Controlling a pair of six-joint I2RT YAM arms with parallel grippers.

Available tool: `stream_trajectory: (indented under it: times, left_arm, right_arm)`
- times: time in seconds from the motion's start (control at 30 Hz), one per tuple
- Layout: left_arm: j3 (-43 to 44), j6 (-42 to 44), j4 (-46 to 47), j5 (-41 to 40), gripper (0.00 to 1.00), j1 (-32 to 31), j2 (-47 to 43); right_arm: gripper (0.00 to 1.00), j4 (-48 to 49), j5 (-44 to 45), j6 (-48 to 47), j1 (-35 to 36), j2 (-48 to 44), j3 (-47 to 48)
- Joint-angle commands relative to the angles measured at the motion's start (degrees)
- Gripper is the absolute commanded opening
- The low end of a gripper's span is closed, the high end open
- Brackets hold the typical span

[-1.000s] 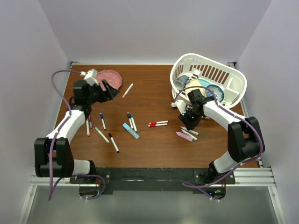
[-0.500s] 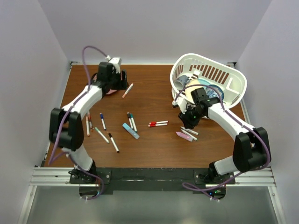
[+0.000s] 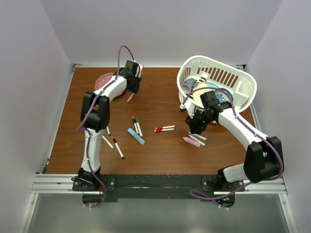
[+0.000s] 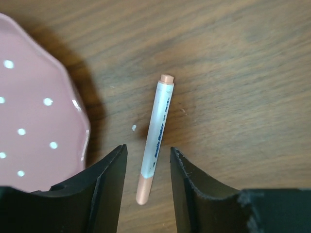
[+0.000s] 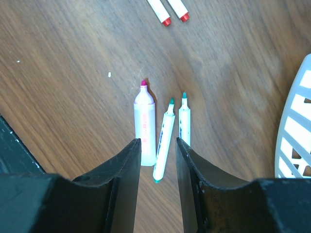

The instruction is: Open the pen caps

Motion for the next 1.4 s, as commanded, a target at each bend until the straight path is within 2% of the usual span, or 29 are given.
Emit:
stream_trajectory:
  times: [0.0, 0.2, 0.37, 0.43, 0.5, 0.57, 0.6, 0.73, 0.77, 0.83, 0.87, 0.97, 1.07, 1.2, 1.3, 1.37]
  left_arm:
    - [3.7, 2.5, -3.4, -0.1, 0.44, -0.3, 3.0]
    - [3.6, 2.7, -4.2, 1.5, 0.32, -0.3, 5.1]
    - [2.3, 2.4, -4.3, 4.8, 0.15, -0.3, 4.5]
    - [0.7, 2.3, -3.4, 7.8, 0.04, -0.3, 3.5]
    - [-1.0, 2.0, -2.2, 12.1, 0.0, -0.2, 0.6]
    - [-4.2, 1.7, 0.4, 15.7, 0.0, -0.3, -3.7]
    - [-5.6, -0.1, 1.4, 20.3, 0.0, -0.3, -5.4]
    - [-13.9, -5.0, 7.3, 32.5, 0.0, -0.3, -13.4]
    - [-15.5, -6.0, 8.0, 38.3, 0.0, -0.3, -16.1]
    - [-20.6, -8.6, 10.3, 44.1, 0.0, -0.4, -18.8]
    - [-22.9, -9.5, 11.3, 49.5, 0.0, -0.7, -21.4]
    - [-32.0, -13.1, 16.6, 57.9, 0.0, -2.8, -26.5]
    - [-37.5, -14.2, 17.4, 60.9, 0.0, -7.1, -29.3]
    - [-43.7, -16.1, 20.2, 61.6, 0.0, -12.8, -32.2]
    - [-49.8, -19.2, 24.9, 61.6, 0.0, -15.8, -34.5]
    - [-51.0, -19.8, 25.8, 61.4, 0.0, -17.5, -35.6]
  right_arm:
    - [0.39, -0.4, -2.3, -1.0, -0.2, -1.9, 0.0]
    - [0.39, -0.6, -2.5, -1.0, -0.1, -1.9, 0.0]
    - [0.39, -0.6, -2.8, -1.2, -0.1, -2.6, 0.0]
    - [0.39, -0.7, -3.9, -1.5, -0.1, -3.0, -0.1]
    - [0.39, -0.6, -4.9, -2.4, -0.2, -4.2, -0.4]
    - [0.4, 0.1, -7.8, -4.4, -0.1, -6.1, -1.2]
    - [0.4, 0.4, -9.4, -5.6, -0.1, -6.9, -1.6]
    - [0.6, 3.2, -18.5, -14.4, 0.1, -12.6, -5.8]
    - [0.71, 3.4, -21.6, -19.5, 0.4, -13.6, -6.5]
    - [0.79, 2.8, -24.0, -25.8, 1.2, -15.8, -7.7]
    - [0.84, 2.9, -24.4, -30.2, 1.6, -16.3, -7.7]
    - [0.84, 4.3, -20.5, -31.1, 6.5, -15.3, -5.3]
    - [0.84, 4.6, -13.2, -30.5, 12.0, -12.1, -1.2]
    - [0.82, 4.5, -6.4, -30.6, 17.2, -9.7, 3.6]
    - [0.81, 2.9, -4.5, -31.9, 20.0, -8.8, 4.7]
    - [0.81, 2.7, -4.2, -32.4, 20.8, -8.2, 4.0]
